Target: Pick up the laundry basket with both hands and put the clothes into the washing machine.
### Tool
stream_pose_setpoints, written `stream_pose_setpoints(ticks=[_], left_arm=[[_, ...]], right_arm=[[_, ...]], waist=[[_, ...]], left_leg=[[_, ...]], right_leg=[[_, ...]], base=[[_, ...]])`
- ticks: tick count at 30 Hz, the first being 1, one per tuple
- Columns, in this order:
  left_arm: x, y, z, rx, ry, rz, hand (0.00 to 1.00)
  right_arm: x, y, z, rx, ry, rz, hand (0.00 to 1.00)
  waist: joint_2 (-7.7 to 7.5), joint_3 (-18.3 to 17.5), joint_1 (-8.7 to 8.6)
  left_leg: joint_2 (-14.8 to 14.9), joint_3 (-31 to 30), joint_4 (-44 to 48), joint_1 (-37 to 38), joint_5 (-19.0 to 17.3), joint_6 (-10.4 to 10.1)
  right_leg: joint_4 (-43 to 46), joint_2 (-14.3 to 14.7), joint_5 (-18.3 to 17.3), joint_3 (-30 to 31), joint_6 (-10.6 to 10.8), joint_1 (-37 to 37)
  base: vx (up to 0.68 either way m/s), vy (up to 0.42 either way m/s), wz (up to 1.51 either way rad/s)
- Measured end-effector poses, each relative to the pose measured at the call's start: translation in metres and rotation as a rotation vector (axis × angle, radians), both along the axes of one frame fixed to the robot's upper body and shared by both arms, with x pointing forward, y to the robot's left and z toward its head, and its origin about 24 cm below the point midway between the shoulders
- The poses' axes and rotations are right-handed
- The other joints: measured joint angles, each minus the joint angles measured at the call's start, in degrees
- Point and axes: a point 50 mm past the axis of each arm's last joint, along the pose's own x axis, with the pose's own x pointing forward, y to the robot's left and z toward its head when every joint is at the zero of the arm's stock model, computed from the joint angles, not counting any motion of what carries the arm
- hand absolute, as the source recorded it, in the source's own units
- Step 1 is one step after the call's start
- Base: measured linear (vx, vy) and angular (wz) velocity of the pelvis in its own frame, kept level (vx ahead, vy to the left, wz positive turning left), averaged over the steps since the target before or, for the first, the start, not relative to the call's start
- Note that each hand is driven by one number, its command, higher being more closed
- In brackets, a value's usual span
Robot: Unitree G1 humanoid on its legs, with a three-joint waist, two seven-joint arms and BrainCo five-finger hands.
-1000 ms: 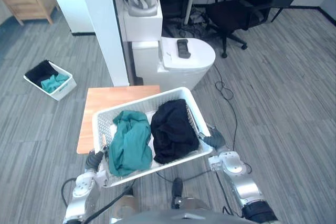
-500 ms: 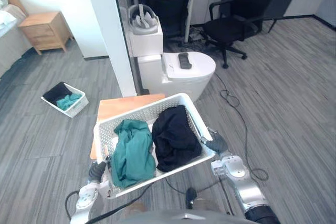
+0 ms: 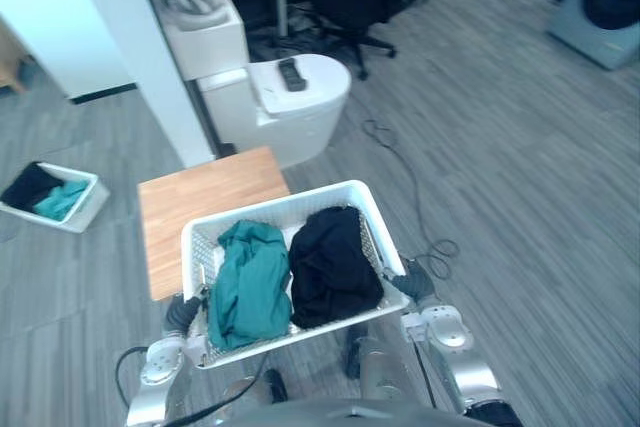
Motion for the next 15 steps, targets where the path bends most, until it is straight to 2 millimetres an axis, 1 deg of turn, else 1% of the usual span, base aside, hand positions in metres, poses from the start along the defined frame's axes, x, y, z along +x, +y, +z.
stream_pose_setpoints(ticks=[1,2,3,5,6,7,8,9,10,11,12,13,14,15], left_arm=[[-0.002,0.001,0.0,0.002,0.002,0.007,1.0],[-0.003,0.004,0.001,0.003,-0.004,0.022,1.0],[-0.002,0.005,0.002,0.002,-0.01,0.026,1.0],[0.0,0.004,0.003,-0.013,-0.021,0.038,1.0],[0.002,0.003,0.003,-0.027,-0.026,0.048,1.0],[0.003,0.002,0.002,-0.034,-0.023,0.048,1.0],[0.003,-0.005,-0.001,-0.054,-0.017,0.045,1.0],[0.006,-0.011,-0.004,-0.069,-0.008,0.032,1.0],[0.006,-0.014,-0.007,-0.076,0.004,0.025,1.0],[0.007,-0.017,-0.01,-0.079,0.02,0.013,1.0],[0.009,-0.018,-0.011,-0.08,0.023,0.008,1.0],[0.013,-0.019,-0.011,-0.077,0.024,-0.007,1.0],[0.015,-0.02,-0.011,-0.078,0.022,-0.015,1.0],[0.015,-0.019,-0.011,-0.075,0.022,-0.021,1.0]], right_arm=[[0.0,0.0,0.0,-0.003,0.0,0.001,1.0],[0.004,0.001,0.0,-0.002,-0.006,0.008,1.0],[0.007,0.002,0.002,-0.001,-0.012,0.013,1.0],[0.017,0.003,0.005,-0.007,-0.027,0.023,1.0],[0.021,0.003,0.006,-0.013,-0.03,0.027,1.0],[0.021,0.004,0.005,-0.019,-0.025,0.037,1.0],[0.022,-0.003,0.005,-0.05,-0.023,0.041,1.0],[0.021,-0.009,0.005,-0.072,-0.018,0.04,1.0],[0.02,-0.013,0.003,-0.082,-0.005,0.037,1.0],[0.014,-0.016,-0.001,-0.083,0.012,0.023,1.0],[0.012,-0.018,-0.002,-0.079,0.018,0.012,1.0],[0.007,-0.021,-0.005,-0.073,0.029,-0.005,1.0],[0.004,-0.022,-0.007,-0.07,0.034,-0.012,1.0],[-0.001,-0.022,-0.008,-0.06,0.035,-0.021,1.0]], waist=[[-0.68,-0.49,0.33],[-1.51,-1.58,0.77],[-1.61,-1.75,0.96],[-1.3,-2.09,1.33],[-1.57,-2.61,1.52],[-0.63,-3.07,1.71],[1.5,-3.77,1.65],[2.22,-3.57,1.18],[2.54,-3.64,0.59],[2.61,-3.62,0.01],[2.62,-3.61,-0.35],[2.68,-3.53,-0.72],[2.76,-3.38,-0.72],[2.92,-3.23,-0.48]], left_leg=[[0.0,1.64,-0.26,0.4,-0.03,0.03],[0.55,4.45,-0.22,-0.12,-0.03,0.01],[1.1,5.84,-0.12,-0.46,0.05,-0.12],[3.37,11.24,0.31,-2.13,0.67,-1.19],[4.81,13.9,0.98,-3.23,0.98,-1.99],[5.6,15.02,0.73,-3.87,1.43,-2.75],[7.65,16.75,0.38,-5.25,2.51,-3.39],[8.07,18.06,-0.95,-5.05,4.46,-3.11],[8.45,18.08,-1.22,-4.75,5.34,-3.06],[9.51,18.04,-0.48,-4.02,5.71,-3.1],[10.27,18.05,0.49,-3.85,5.58,-3.27],[12.94,18.03,4.23,-4.15,4.8,-4.04],[14.66,18.06,6.75,-4.33,4.22,-4.28],[18.98,17.99,13.38,-4.92,3.26,-4.23]], right_leg=[[1.33,-0.5,-1.38,-0.28,0.26,1.73],[1.51,-0.99,-3.76,-0.59,1.68,4.5],[0.52,-1.08,-4.37,-0.71,2.3,5.61],[-6.38,-1.91,-4.31,-3.02,2.94,7.59],[-12.16,0.09,-2.95,-4.67,4.84,7.39],[-16.04,1.86,-1.82,-4.77,5.62,7.34],[-23.97,5.76,1.54,-3.5,6.56,7.79],[-29.1,7.75,4.14,-2.08,6.13,8.74],[-31.17,8.94,5.86,-0.71,5.83,9.0],[-33.08,10.27,6.65,0.61,5.26,9.96],[-33.58,10.92,6.82,1.06,5.02,10.4],[-34.25,12.33,7.14,1.56,4.54,11.16],[-34.74,13.24,7.31,1.99,4.25,11.71],[-35.96,15.42,6.82,3.26,3.19,13.18]], base=[[-0.06,-0.03,-1.32],[-0.05,-0.05,-1.08],[-0.08,-0.081,-1.36],[-0.11,-0.121,-1.47],[-0.13,-0.147,-1.41],[-0.13,-0.195,-1.48],[-0.08,-0.173,-1.32],[-0.07,-0.19,-1.27],[-0.06,-0.202,-1.03],[-0.06,-0.203,-0.65],[-0.05,-0.237,-0.54],[-0.05,-0.192,-0.34],[-0.06,-0.185,-0.53],[-0.05,-0.182,-0.69]])
